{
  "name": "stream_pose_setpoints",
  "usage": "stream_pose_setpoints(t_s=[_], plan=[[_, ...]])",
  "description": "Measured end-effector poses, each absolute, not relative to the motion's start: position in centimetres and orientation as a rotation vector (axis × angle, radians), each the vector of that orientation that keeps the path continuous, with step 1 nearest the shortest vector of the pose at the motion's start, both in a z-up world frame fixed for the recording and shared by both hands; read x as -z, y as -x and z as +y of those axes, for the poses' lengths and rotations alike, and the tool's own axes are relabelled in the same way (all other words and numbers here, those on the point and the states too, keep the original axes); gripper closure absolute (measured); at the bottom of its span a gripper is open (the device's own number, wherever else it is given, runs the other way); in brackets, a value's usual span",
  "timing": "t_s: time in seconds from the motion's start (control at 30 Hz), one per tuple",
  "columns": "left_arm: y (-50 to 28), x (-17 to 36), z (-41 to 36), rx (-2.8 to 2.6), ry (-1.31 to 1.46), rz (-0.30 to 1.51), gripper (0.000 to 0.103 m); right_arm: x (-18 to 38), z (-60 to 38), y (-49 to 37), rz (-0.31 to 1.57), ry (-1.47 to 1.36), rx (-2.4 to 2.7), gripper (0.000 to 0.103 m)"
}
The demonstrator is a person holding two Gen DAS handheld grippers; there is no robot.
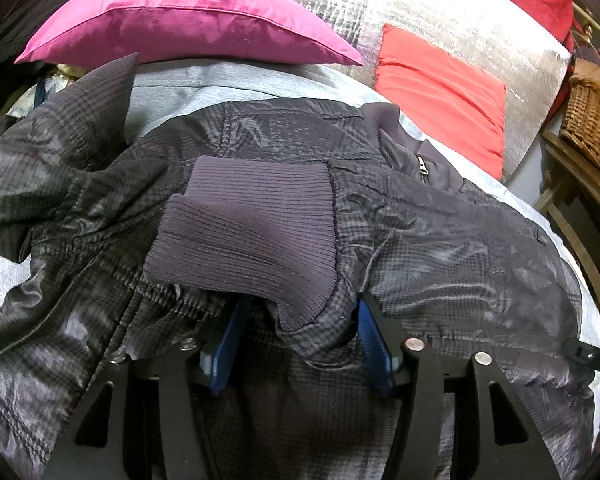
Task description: Fold large clothes
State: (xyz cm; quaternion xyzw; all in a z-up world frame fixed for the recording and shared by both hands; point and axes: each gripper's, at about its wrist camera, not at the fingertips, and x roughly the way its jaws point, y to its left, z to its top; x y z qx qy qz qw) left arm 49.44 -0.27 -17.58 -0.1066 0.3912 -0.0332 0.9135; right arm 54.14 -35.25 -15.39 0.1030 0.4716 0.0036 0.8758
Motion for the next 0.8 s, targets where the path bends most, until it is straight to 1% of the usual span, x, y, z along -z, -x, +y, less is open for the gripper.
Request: stream_pose_setpoints(t_s=[0.03, 0.07, 0.1, 0.2, 0.27, 0.4, 0.53, 0.6, 0.7, 0.8], plan=[[-49.4, 17.4, -0.4, 0.069, 0.209, 0.812, 0.036, 14.8, -35.2, -53.5, 0.945, -0.202, 0.01, 0.022], [-49.5, 16.9, -0.6, 0.06, 0.177, 0.839, 0.033, 13.6, -34.9, -52.8, 0.92, -0.189, 0.038, 0.022], [-49.5, 16.5, -0.7, 0.048, 0.153, 0.869, 0.029, 12.5, -34.6, -51.9, 0.889, -0.184, 0.038, 0.022], [-48.1, 14.6, 0.7, 0.095, 0.257, 0.898, 0.028, 8.8, -32.3, -47.5, 0.734, -0.105, -0.011, 0.021], [-46.4, 12.9, 2.8, 0.136, 0.352, 0.864, 0.028, 8.2, -30.4, -45.0, 0.689, -0.064, -0.071, 0.021], [-43.3, 9.6, 9.3, 0.072, 0.365, 0.764, 0.027, 10.0, -26.6, -41.4, 0.664, 0.014, -0.157, 0.02], [-42.3, 7.6, 18.1, -0.166, 0.303, 0.661, 0.024, 14.3, -23.1, -40.7, 0.731, 0.107, -0.19, 0.021], [-42.9, 7.6, 23.1, -0.32, 0.292, 0.635, 0.024, 16.6, -22.5, -41.5, 0.78, 0.151, -0.17, 0.021], [-45.4, 8.8, 29.4, -0.506, 0.235, 0.661, 0.024, 17.0, -23.0, -41.8, 0.815, 0.128, -0.168, 0.02], [-48.2, 10.6, 32.8, -0.585, 0.175, 0.708, 0.025, 17.5, -23.5, -41.9, 0.833, 0.108, -0.175, 0.02]])
